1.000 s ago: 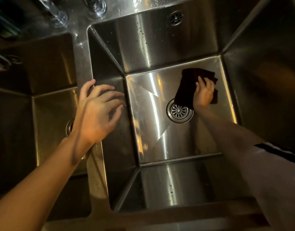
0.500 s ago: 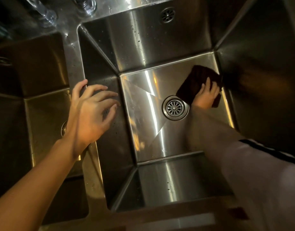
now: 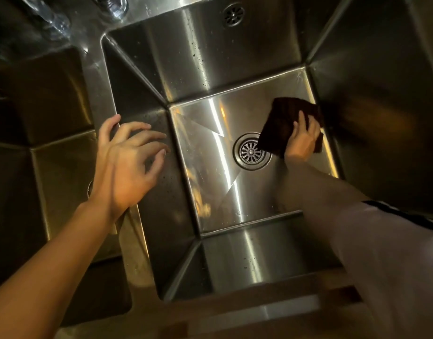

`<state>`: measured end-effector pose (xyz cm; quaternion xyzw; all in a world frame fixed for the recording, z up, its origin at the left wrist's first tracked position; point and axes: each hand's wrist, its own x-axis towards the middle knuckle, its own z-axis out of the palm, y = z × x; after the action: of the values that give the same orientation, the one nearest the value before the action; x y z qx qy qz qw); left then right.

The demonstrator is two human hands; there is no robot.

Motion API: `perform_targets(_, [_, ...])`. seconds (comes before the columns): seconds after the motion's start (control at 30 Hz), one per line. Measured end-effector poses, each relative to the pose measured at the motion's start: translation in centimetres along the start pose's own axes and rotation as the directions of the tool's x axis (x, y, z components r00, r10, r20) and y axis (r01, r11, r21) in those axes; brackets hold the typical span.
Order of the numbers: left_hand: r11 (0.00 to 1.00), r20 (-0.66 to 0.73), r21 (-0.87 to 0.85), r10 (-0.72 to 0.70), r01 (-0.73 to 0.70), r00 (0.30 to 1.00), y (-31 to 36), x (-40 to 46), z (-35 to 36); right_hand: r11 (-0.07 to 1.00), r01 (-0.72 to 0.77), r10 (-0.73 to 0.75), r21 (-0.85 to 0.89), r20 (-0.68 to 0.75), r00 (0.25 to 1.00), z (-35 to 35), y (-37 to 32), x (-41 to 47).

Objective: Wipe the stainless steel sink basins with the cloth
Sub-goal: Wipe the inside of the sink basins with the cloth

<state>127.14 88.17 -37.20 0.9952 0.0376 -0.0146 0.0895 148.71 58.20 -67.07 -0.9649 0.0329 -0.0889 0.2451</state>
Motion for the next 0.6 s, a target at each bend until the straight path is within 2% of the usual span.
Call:
perform_targets(0.07, [1.0, 0.001, 0.004, -0.002, 0.002, 1.0, 0.0, 0.0, 0.0, 0.989, -0.142, 0.133, -0.045, -0.165, 0.977, 0.1, -0.3, -3.0])
perform_targets(0.13, [1.0, -0.001, 0.008, 0.0, 0.0, 1.0, 0.1, 0.1, 0.0, 0.972, -0.229, 0.21, -0.043, -0.27, 0.94, 0.0, -1.4, -5.8])
perform_targets(0.3, [1.0, -0.002, 0.013, 0.004, -0.004, 1.0, 0.1, 0.1, 0.0, 0.933, -0.356, 0.352, 0.047, -0.312, 0.882, -0.2, -4.5, -7.3])
perform_targets(0.37, [1.0, 0.005, 0.025, 0.005, -0.005, 1.0, 0.0, 0.2, 0.1, 0.935, -0.351, 0.345, 0.053, -0.366, 0.864, -0.4, -3.9, -5.8])
perform_targets(0.43, [0.999, 0.008, 0.038, 0.007, -0.007, 1.0, 0.0, 0.2, 0.2, 0.953, -0.299, 0.294, 0.044, -0.36, 0.886, -0.6, -2.5, -4.2])
perform_targets(0.53, [0.999, 0.0, 0.045, 0.01, -0.01, 1.0, 0.0, 0.2, 0.2, 0.952, -0.299, 0.304, 0.066, -0.307, 0.902, -1.1, -0.5, -3.1])
perform_targets(0.6, [0.999, 0.003, 0.044, 0.01, -0.011, 1.0, 0.0, 0.2, 0.2, 0.958, -0.284, 0.278, 0.036, -0.359, 0.891, -1.1, 0.2, -3.6])
